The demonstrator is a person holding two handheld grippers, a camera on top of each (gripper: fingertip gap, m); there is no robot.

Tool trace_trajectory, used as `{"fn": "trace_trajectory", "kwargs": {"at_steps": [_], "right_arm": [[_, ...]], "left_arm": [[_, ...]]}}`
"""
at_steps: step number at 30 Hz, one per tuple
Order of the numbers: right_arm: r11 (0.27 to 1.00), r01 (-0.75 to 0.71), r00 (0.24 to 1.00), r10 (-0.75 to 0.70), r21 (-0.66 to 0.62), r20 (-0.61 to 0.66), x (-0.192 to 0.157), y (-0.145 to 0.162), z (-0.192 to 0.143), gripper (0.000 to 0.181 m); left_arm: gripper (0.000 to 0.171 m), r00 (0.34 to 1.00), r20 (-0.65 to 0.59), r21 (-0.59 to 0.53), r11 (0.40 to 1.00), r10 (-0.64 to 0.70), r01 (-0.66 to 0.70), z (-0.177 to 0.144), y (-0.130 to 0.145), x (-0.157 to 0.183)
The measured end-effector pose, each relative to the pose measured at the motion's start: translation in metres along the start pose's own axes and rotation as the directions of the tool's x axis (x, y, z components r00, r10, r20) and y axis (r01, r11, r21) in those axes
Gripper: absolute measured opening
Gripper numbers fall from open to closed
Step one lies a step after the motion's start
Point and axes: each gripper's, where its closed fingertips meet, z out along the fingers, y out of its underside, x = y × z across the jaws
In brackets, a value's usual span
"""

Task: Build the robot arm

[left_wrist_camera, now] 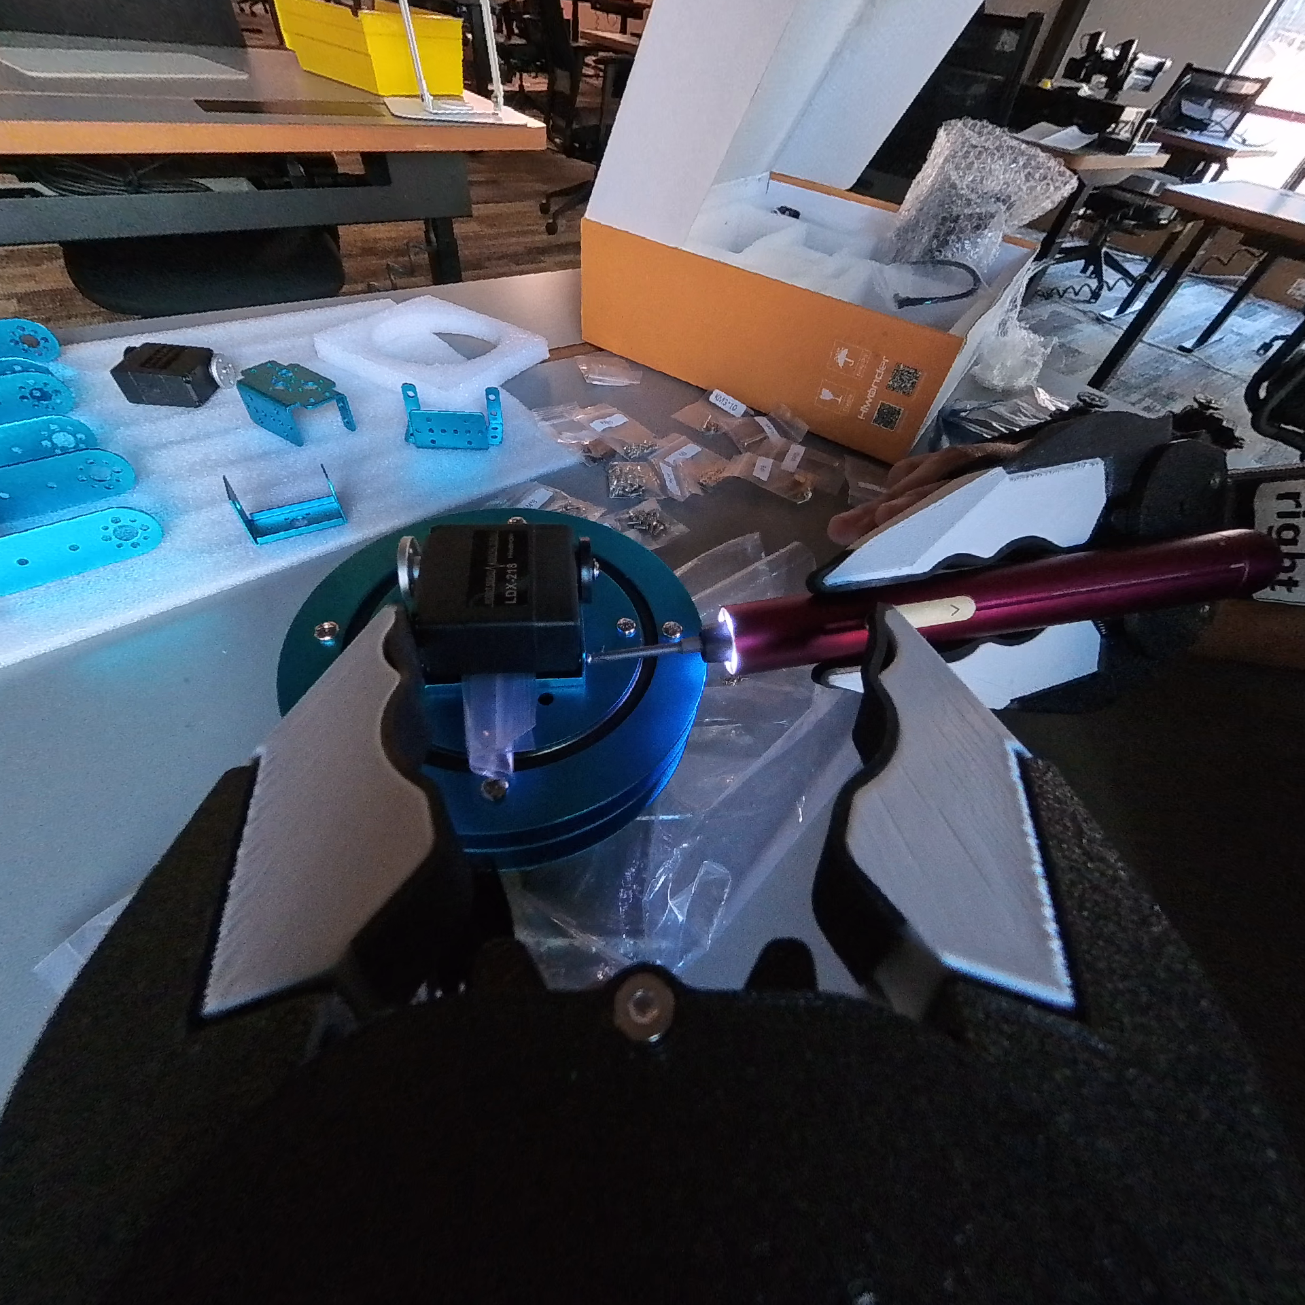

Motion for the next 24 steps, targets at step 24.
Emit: {"fn": "trace_trajectory", "kwargs": {"at_steps": [24], "right_arm": [[0.986,-0.131,0.987,0.139,-0.103,0.075,0.017,0.019,-0.047,0.023]], "left_arm": [[0.081,0.992,0.078,-0.189,0.979,0.097,-0.08,-0.059,0.033,-0.012]]}}
